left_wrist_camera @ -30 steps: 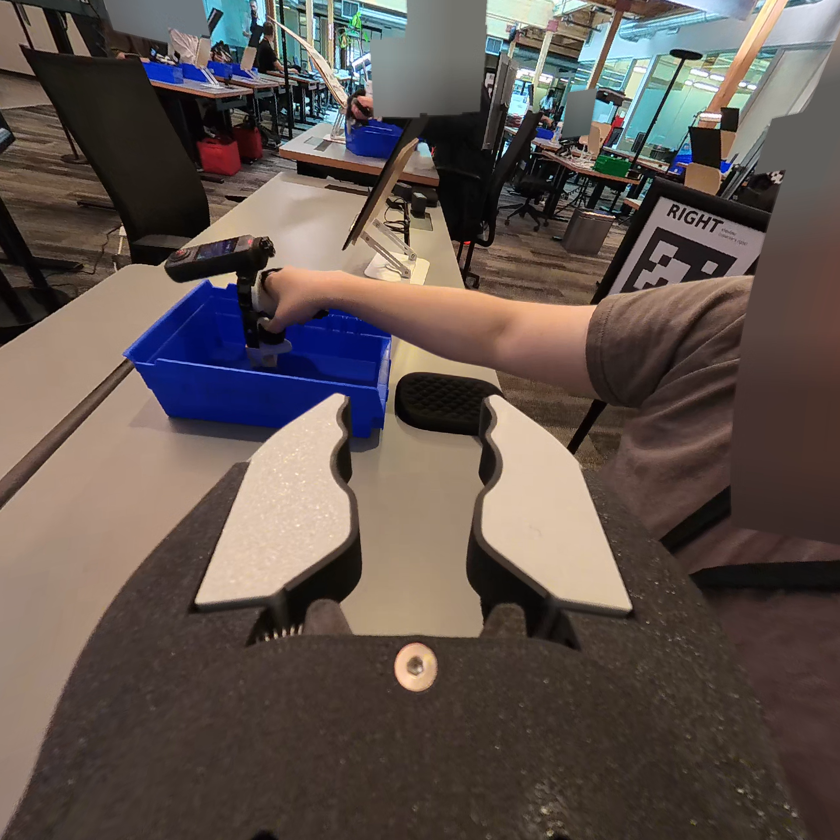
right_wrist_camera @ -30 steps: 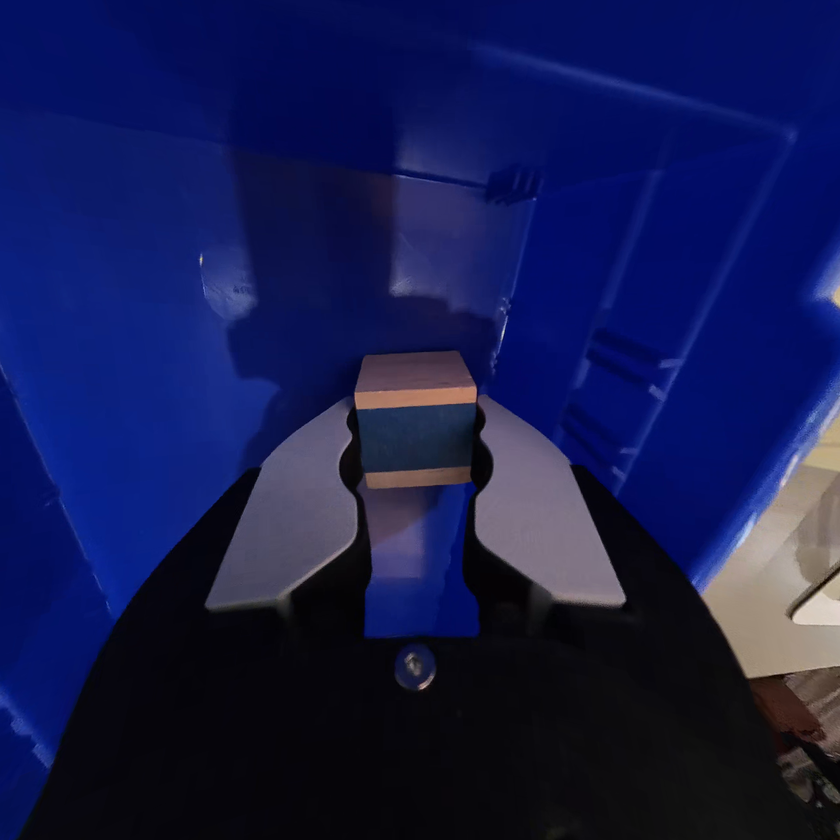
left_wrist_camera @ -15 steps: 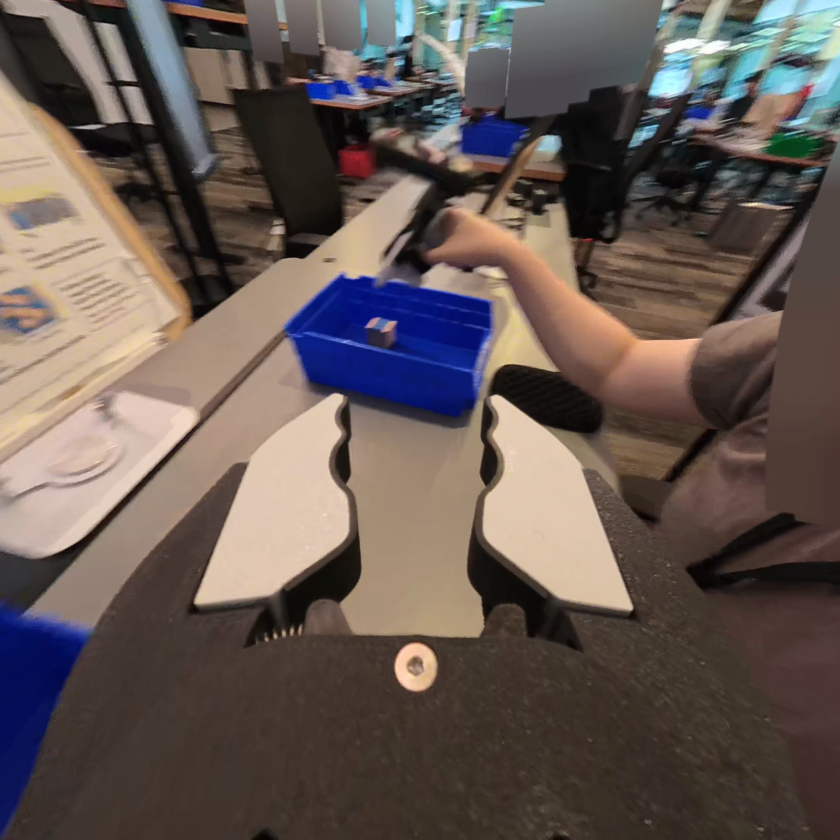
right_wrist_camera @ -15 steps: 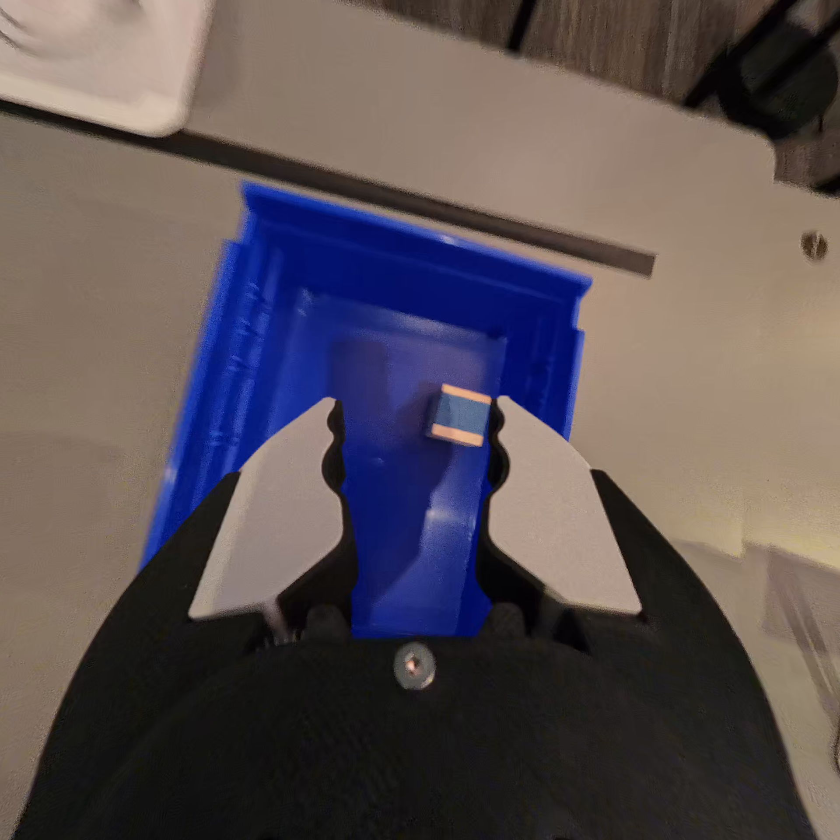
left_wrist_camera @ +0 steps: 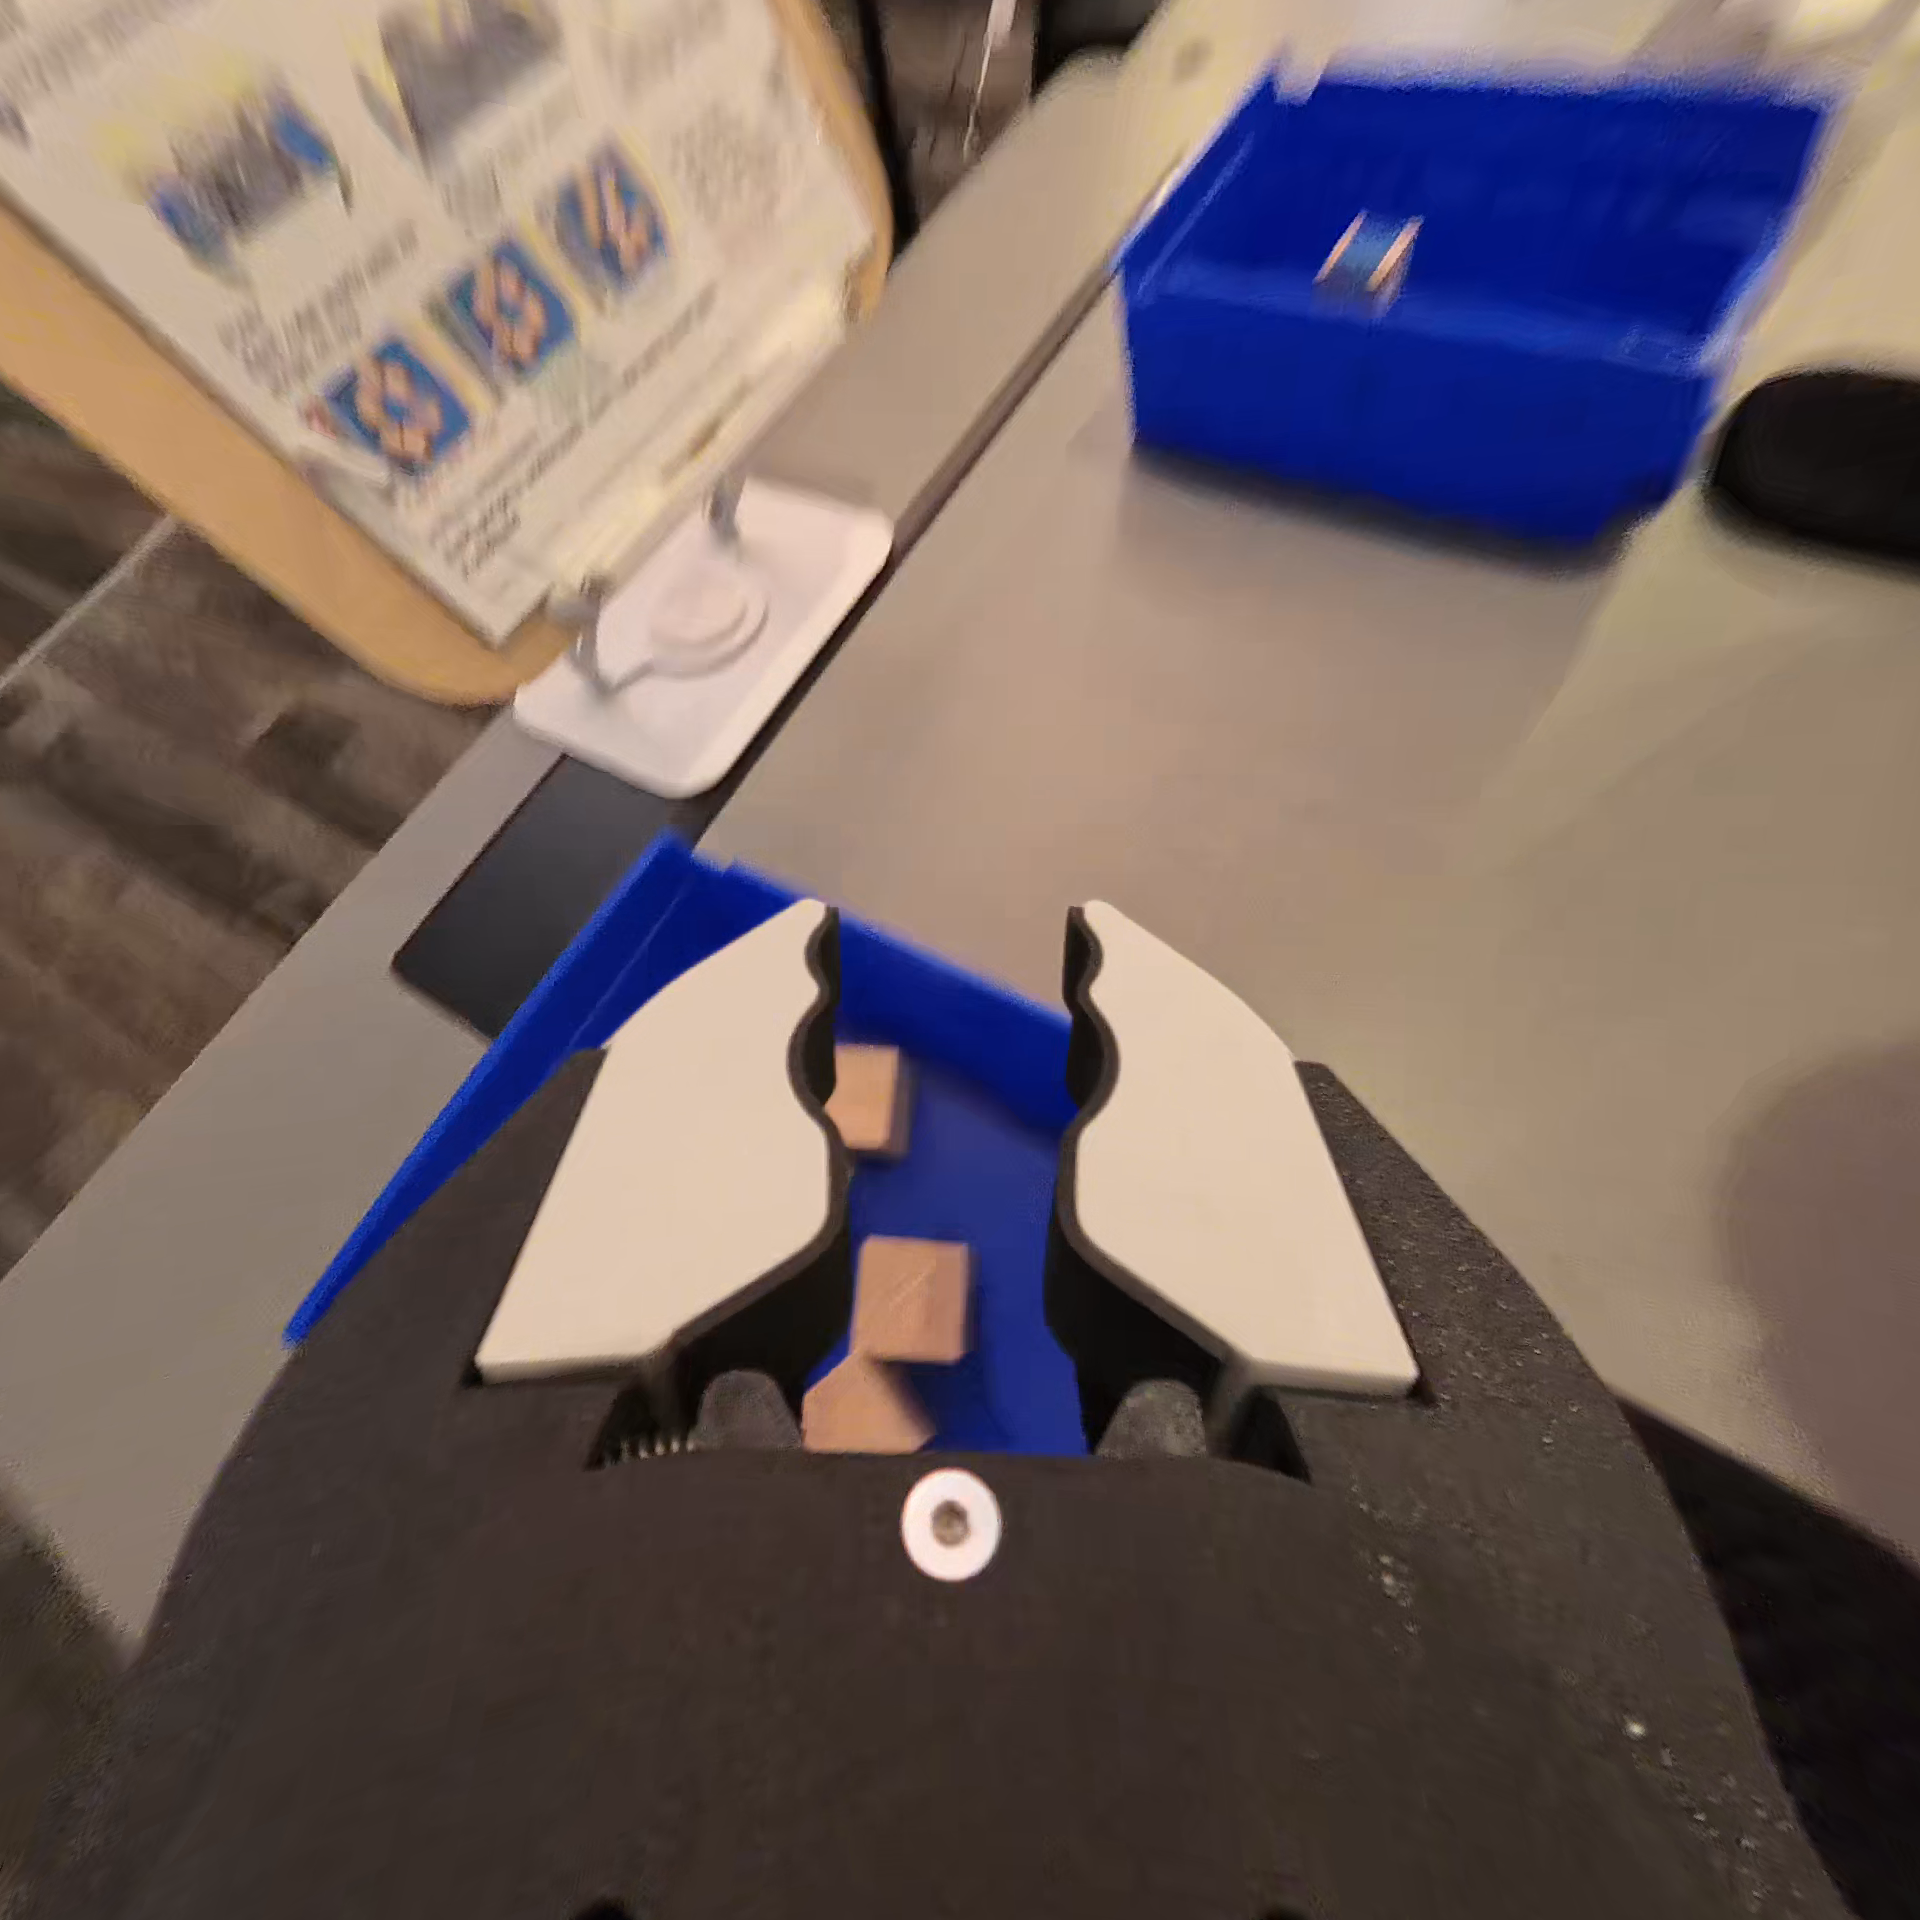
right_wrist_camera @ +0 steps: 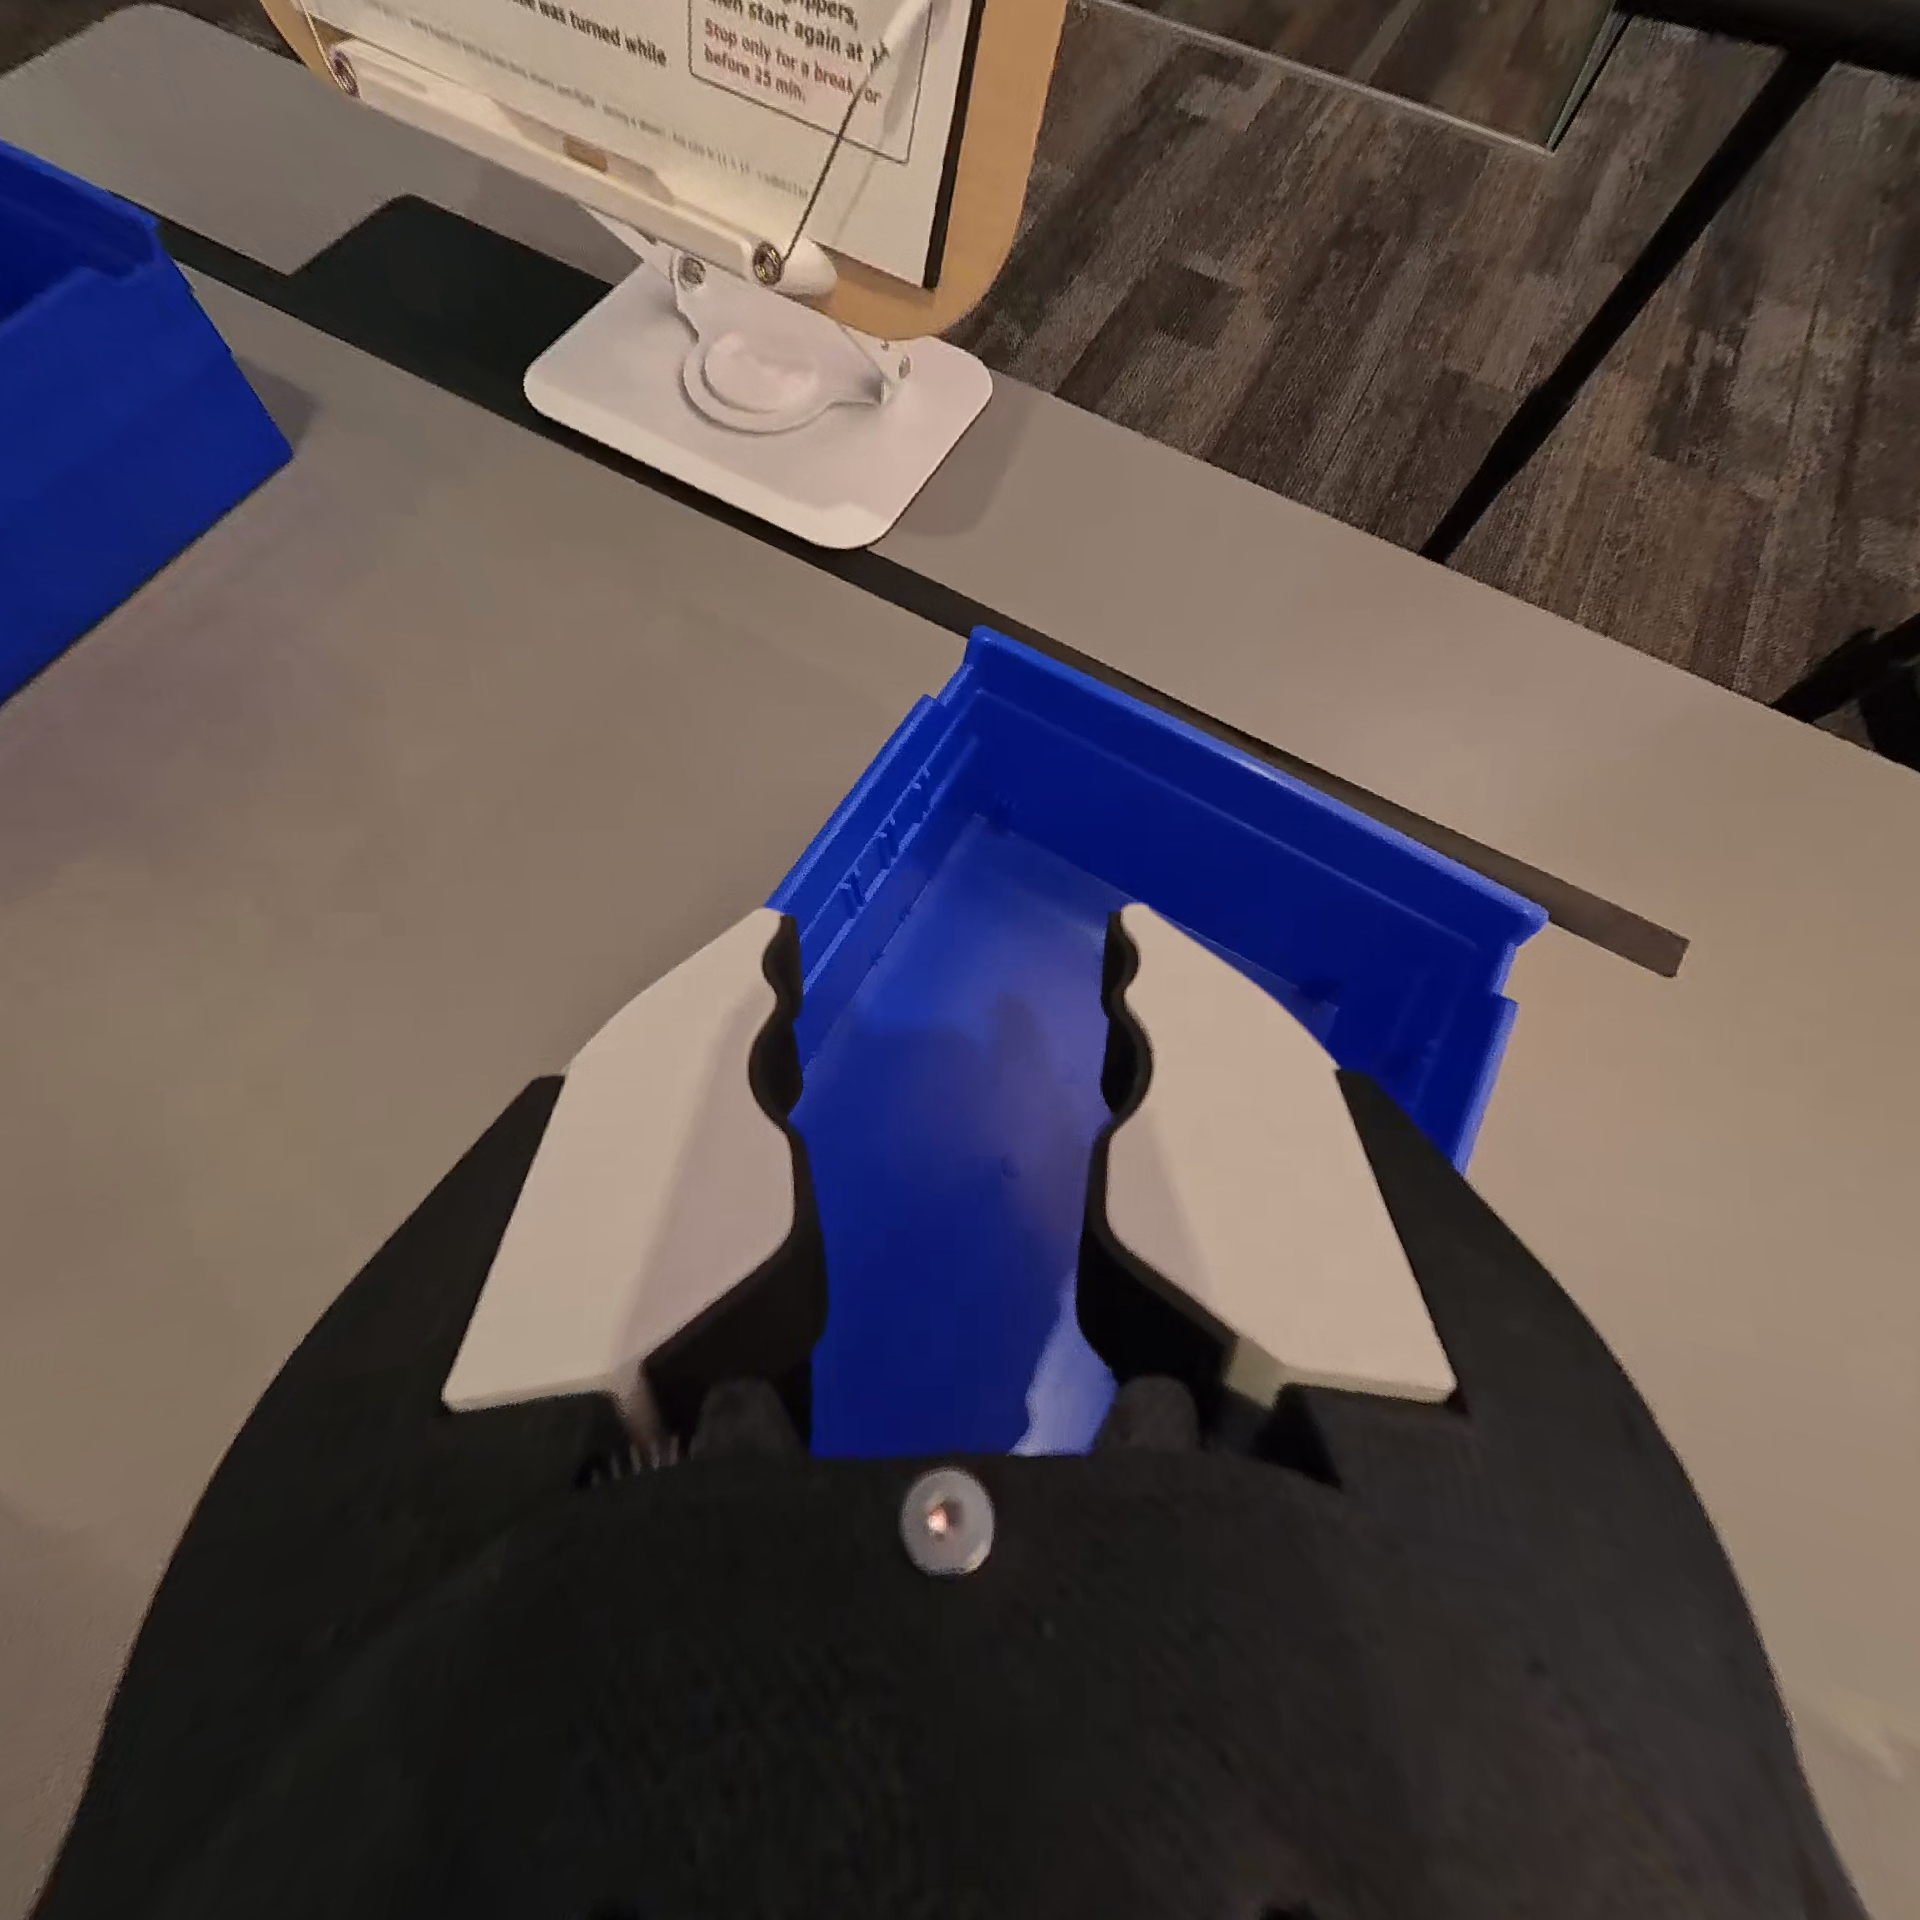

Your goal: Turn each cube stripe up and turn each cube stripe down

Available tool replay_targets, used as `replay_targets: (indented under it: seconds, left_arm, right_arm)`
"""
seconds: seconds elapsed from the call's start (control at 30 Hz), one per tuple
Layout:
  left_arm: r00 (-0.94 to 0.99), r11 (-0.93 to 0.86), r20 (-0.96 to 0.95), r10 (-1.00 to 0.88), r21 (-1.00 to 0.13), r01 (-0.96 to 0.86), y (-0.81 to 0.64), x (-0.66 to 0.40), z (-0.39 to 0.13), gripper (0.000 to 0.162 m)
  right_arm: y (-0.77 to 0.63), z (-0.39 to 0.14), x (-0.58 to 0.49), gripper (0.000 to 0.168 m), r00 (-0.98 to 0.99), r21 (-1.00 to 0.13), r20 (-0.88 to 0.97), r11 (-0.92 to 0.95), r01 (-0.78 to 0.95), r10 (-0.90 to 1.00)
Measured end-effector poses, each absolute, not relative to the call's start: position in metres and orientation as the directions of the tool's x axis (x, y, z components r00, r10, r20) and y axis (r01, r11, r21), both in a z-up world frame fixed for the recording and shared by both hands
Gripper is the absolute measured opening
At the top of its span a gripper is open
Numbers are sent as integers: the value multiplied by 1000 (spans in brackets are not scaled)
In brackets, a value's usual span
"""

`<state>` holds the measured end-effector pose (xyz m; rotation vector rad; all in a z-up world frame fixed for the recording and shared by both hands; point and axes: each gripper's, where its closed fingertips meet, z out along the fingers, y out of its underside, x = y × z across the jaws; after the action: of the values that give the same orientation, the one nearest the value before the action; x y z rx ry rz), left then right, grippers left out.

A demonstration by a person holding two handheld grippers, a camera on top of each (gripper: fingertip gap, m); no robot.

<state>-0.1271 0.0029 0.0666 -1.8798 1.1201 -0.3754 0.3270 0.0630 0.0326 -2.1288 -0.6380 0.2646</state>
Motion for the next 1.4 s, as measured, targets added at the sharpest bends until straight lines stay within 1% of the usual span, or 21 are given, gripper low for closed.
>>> replay_targets:
  seconds: [0.07,0.17,0.23,0.3,0.37,0.47,0.53,0.57,0.7,0.8,0.9,0.97,1.07,1.2,1.4]
  left_arm:
    - [548,-276,-195,-814,-700,-659,24,-138,30,45]
    - [519,-367,-131,-845,-565,-739,39,-142,-24,51]
    - [486,-356,-136,-863,-518,-778,47,-142,-49,55]
    - [434,-308,-188,-881,-469,-828,55,-145,-68,49]
    - [410,-296,-237,-881,-400,-867,63,-151,-83,49]
    - [406,-323,-211,-889,-338,-884,65,-154,-102,48]
    - [407,-332,-203,-891,-322,-887,68,-153,-110,49]
    - [412,-340,-194,-890,-319,-885,69,-152,-114,53]
    - [416,-362,-196,-888,-257,-896,73,-159,-126,56]
    - [433,-388,-169,-886,-244,-889,73,-162,-132,57]
    - [433,-397,-139,-891,-227,-889,73,-163,-138,56]
    - [435,-401,-129,-891,-224,-888,73,-162,-141,50]
    - [439,-413,-109,-892,-199,-889,72,-165,-145,48]
    - [456,-432,-87,-886,-202,-879,71,-165,-146,46]
    - [441,-418,-141,-887,-165,-894,72,-169,-140,46]
  right_arm:
    - [65,32,327,57,844,-800,60,-480,360,534]
    - [62,29,323,57,828,-789,68,-478,386,556]
    - [60,26,323,57,825,-781,77,-481,399,559]
    - [58,21,325,58,821,-768,83,-489,414,565]
    - [57,18,328,58,821,-755,93,-497,427,563]
    - [57,17,332,57,822,-750,103,-499,434,560]
    - [56,17,332,57,819,-748,98,-501,435,565]
    - [56,16,332,57,817,-745,97,-503,438,568]
    - [56,9,331,57,809,-726,105,-511,460,579]
    - [56,4,329,57,798,-708,114,-516,483,591]
    - [57,-1,328,58,789,-690,121,-520,503,602]
    - [57,-4,327,58,785,-683,119,-524,508,607]
    - [56,-6,327,58,779,-673,121,-526,520,615]
    - [58,-2,327,55,777,-690,130,-507,517,615]
    - [58,1,329,55,782,-699,128,-504,508,610]
